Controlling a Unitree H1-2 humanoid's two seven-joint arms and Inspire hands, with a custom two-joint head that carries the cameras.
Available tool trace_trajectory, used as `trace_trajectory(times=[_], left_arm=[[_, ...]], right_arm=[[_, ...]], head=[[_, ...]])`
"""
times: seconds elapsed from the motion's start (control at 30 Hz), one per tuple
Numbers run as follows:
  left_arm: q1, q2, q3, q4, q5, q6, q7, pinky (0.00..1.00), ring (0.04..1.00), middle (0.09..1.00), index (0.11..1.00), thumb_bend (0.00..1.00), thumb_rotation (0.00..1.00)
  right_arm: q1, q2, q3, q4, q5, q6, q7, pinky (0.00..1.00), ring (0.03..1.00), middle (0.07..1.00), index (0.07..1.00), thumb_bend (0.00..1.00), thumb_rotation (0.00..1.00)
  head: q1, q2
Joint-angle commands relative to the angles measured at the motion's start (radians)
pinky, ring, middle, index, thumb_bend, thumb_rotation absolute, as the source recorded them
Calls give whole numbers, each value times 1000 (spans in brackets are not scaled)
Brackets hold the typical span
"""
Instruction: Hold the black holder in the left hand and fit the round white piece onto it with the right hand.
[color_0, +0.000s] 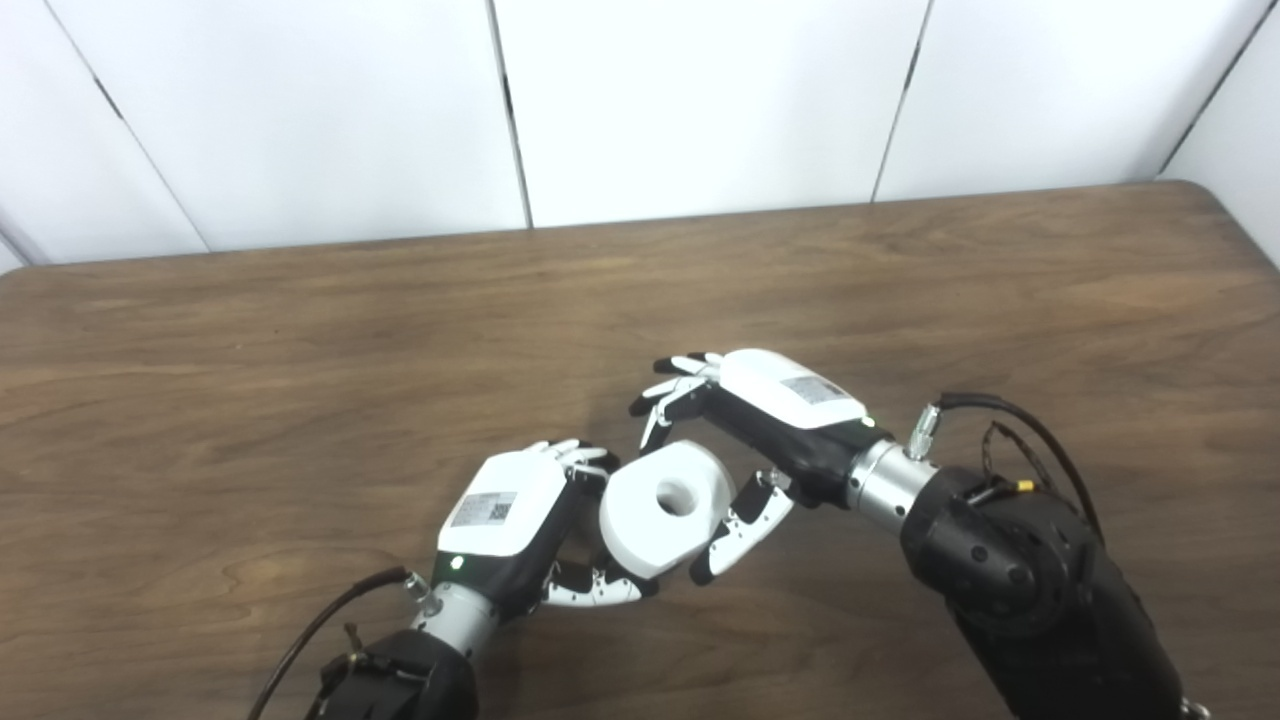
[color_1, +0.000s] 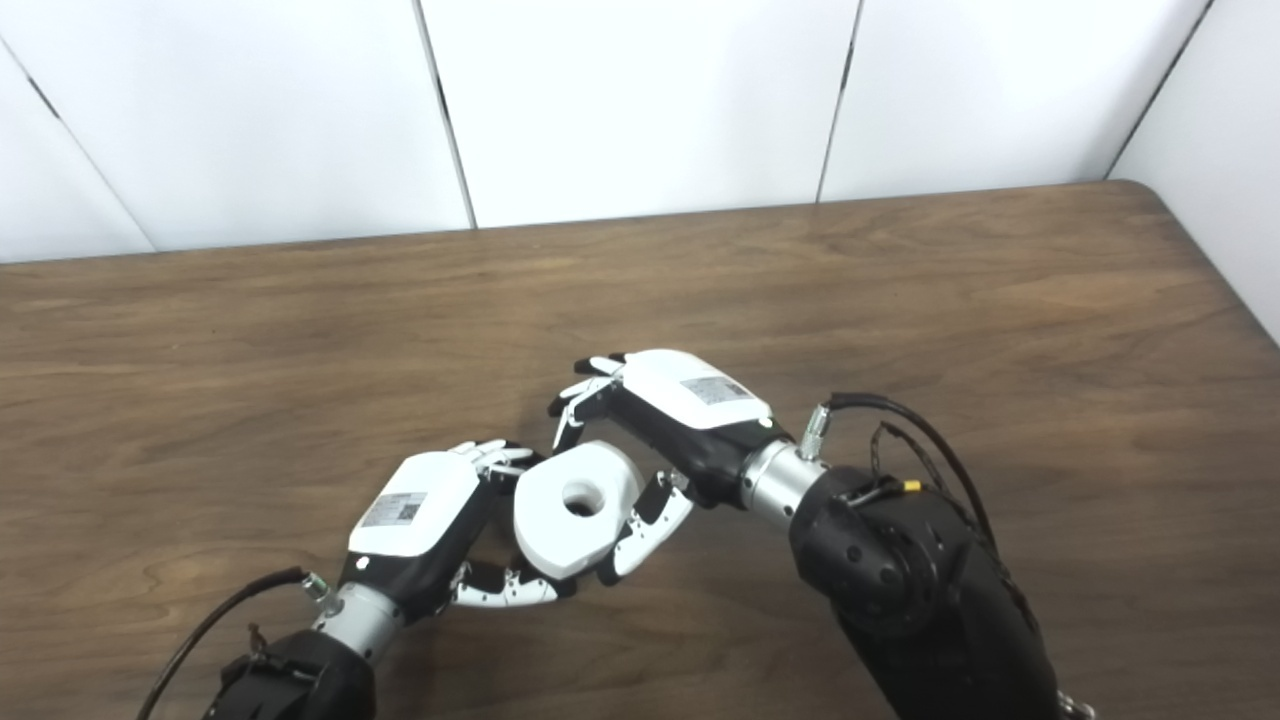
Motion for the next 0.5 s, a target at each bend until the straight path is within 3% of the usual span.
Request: trace_trajectory(times=[0.0, 0.2, 0.47], left_arm=[[18, 2, -35, 55, 21, 21, -92, 901, 881, 828, 493, 509, 68], [19, 0, -37, 47, 19, 26, -97, 904, 883, 828, 493, 509, 68], [20, -7, -38, 31, 23, 35, -114, 899, 882, 828, 493, 509, 68]], right_arm=[[-38, -6, -13, -23, -8, -2, 1, 1000, 956, 826, 479, 526, 138], [-41, -6, -17, -18, -19, 14, 10, 965, 954, 829, 480, 526, 137], [-43, -7, -17, -16, -32, 14, 18, 993, 953, 826, 480, 526, 138]], head=[[-1, 2], [1, 7], [0, 11]])
